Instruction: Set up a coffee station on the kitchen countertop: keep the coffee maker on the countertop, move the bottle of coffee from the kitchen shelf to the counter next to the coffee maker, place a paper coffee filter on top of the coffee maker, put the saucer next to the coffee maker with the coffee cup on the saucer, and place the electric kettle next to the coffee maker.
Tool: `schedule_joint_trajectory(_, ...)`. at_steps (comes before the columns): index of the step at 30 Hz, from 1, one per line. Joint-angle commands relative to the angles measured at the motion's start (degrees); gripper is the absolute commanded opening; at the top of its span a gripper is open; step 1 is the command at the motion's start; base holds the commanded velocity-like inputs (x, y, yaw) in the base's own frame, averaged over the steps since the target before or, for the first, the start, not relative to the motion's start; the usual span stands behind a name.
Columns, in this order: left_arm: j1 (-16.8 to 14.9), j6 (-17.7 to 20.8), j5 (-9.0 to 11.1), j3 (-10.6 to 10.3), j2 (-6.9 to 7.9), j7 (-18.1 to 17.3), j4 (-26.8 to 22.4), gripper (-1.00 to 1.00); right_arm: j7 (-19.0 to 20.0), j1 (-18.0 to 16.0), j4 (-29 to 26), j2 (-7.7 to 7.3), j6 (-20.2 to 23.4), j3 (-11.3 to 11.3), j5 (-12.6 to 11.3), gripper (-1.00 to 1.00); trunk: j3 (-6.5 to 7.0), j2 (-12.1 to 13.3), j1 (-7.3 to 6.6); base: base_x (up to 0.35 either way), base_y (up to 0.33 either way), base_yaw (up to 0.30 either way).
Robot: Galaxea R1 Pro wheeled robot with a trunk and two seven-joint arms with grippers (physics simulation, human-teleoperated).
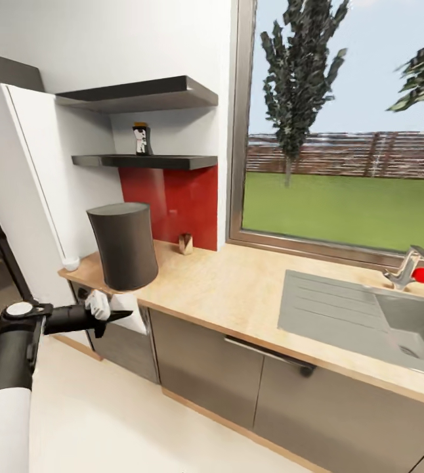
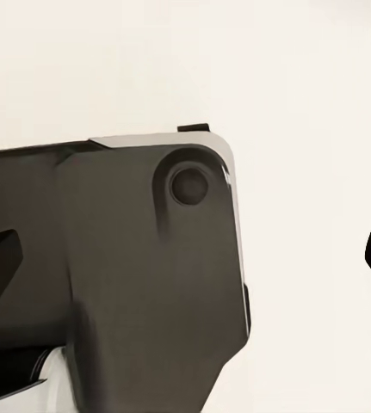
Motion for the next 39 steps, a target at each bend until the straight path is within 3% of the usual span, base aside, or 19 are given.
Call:
schedule_joint_trajectory(1, 1.0, 0.2, 1.6, 1.2, 0.59, -0.4, -0.1, -1.0, 0.0, 0.0, 0.0, 0.0, -0.2, 0.1, -0.5, 1.0, -0.09, -0.1, 0.03, 0.0, 0.0, 0.278)
schedule_joint_trajectory(4, 3.6, -2.9, 6.1, 6.0, 1.72, -0.4, 0.2, -1.0, 0.0, 0.0, 0.0, 0.0, -0.3, 0.1, -0.5, 1.0, -0.09, -0.1, 0.03, 0.0, 0.0, 0.278)
schedule_joint_trajectory(5, 4.7, -4.9, 7.1, 8.6, 1.95, -0.4, 0.3, -1.0, 0.0, 0.0, 0.0, 0.01, -0.3, 0.1, -0.5, 1.0, -0.09, -0.1, 0.03, 0.0, 0.0, 0.278)
schedule_joint_trajectory(6, 5.1, -5.4, 7.3, 9.6, 2.0, -0.4, 0.4, -1.0, 0.0, 0.0, 0.0, 0.01, -0.3, 0.1, -0.5, 1.0, -0.09, -0.1, 0.03, 0.0, 0.0, 0.278)
schedule_joint_trajectory(7, 6.2, -6.8, 7.8, 12.4, 2.0, -0.4, 0.5, -1.0, 0.0, 0.0, 0.0, 0.01, -0.3, 0.1, -0.5, 1.0, -0.09, -0.1, 0.03, 0.0, 0.0, 0.278)
schedule_joint_trajectory(9, 8.0, -8.2, 8.1, 15.6, 1.85, -0.4, 0.6, -1.0, 0.0, 0.0, 0.0, 0.01, -0.3, 0.1, -0.5, 1.0, -0.09, -0.1, 0.03, 0.0, 0.0, 0.278)
schedule_joint_trajectory(12, 11.1, -11.1, 8.2, 18.0, 1.53, -0.4, 2.4, -1.0, 0.0, 0.0, 0.0, 0.01, -0.3, 0.1, -0.5, 1.0, -0.09, -0.1, 0.03, 0.0, 0.0, 0.278)
schedule_joint_trajectory(18, 14.0, -16.6, 7.9, 19.1, 2.15, 0.9, 14.6, -1.0, 0.0, 0.0, 0.0, 0.07, -0.3, 0.2, -0.5, 1.0, -0.09, -0.1, 0.03, 0.0, 0.0, 0.278)
schedule_joint_trajectory(24, 17.3, -17.4, 7.9, 19.4, 1.99, 14.7, 20.7, -1.0, 0.0, 0.0, 0.0, 0.09, -0.3, 0.2, -0.5, 1.0, -0.09, -0.1, 0.03, 0.0, 0.0, 0.278)
schedule_joint_trajectory(27, 18.2, -17.5, 7.8, 19.2, 1.7, 18.8, 21.6, -1.0, 0.0, 0.0, 0.0, 0.09, -0.3, 0.2, -0.5, 1.0, -0.09, -0.1, 0.03, 0.0, 0.0, 0.278)
schedule_joint_trajectory(39, 18.5, -17.6, 7.9, 19.0, 1.42, 20.6, 21.9, -1.0, 0.1, 0.0, 0.1, 0.18, -0.2, 0.3, -0.4, 1.0, -0.09, -0.1, 0.03, 0.006, 0.026, 0.209)
